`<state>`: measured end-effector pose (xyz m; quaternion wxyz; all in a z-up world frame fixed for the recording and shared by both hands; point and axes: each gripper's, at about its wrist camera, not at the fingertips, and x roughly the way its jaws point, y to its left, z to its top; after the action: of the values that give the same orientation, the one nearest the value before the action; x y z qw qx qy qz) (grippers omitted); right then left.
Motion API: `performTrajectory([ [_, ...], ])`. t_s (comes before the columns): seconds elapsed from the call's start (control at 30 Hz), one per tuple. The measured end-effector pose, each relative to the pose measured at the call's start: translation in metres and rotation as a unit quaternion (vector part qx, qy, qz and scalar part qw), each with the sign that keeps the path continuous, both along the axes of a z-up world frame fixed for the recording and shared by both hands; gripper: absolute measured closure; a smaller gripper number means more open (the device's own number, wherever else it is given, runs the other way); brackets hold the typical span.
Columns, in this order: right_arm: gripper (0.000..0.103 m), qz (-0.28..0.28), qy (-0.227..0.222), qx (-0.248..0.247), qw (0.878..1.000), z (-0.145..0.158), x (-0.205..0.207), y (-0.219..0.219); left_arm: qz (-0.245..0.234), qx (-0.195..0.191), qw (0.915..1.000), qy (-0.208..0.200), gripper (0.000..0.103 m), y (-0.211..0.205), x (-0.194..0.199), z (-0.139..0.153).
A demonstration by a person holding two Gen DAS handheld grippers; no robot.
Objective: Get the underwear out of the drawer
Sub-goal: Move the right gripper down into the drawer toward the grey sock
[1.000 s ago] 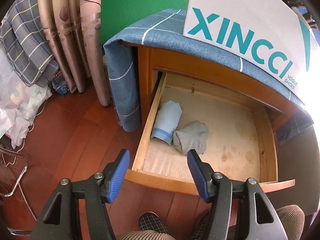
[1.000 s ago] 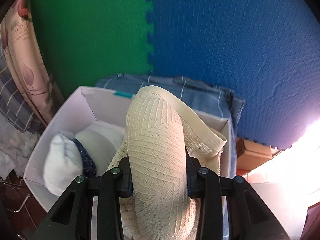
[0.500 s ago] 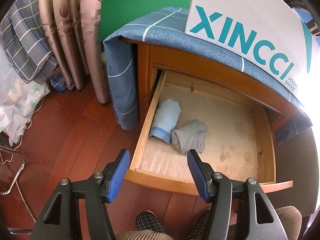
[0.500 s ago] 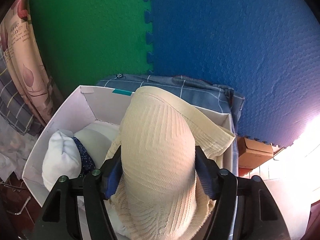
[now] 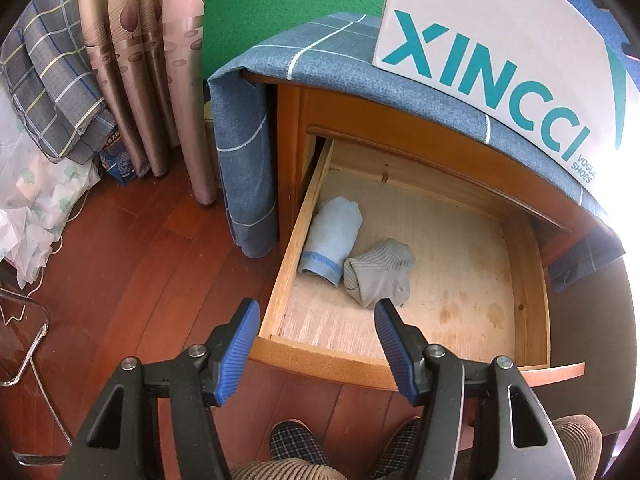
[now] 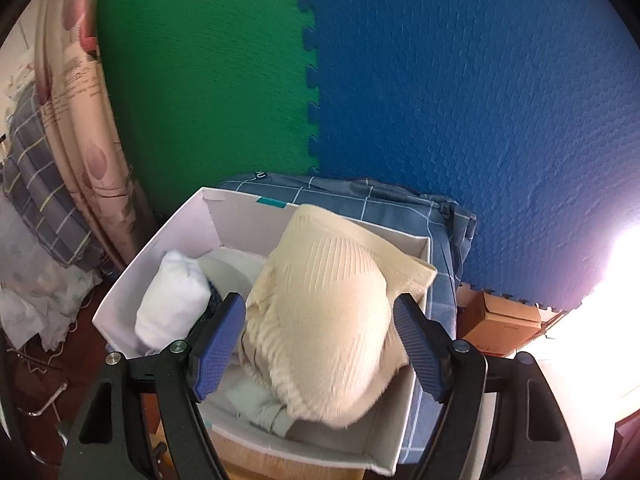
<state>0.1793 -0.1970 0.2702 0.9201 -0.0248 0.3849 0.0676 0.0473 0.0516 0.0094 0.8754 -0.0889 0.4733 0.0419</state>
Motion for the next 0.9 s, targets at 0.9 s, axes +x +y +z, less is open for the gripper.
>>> performTrajectory([
  [0.9,0.039,0.278,0.131,-0.03,0.951,-0.168,-0.113,0.12,0.173,-0.087,0.9796,-0.055,0.042,0.068,-0.039,0.012],
])
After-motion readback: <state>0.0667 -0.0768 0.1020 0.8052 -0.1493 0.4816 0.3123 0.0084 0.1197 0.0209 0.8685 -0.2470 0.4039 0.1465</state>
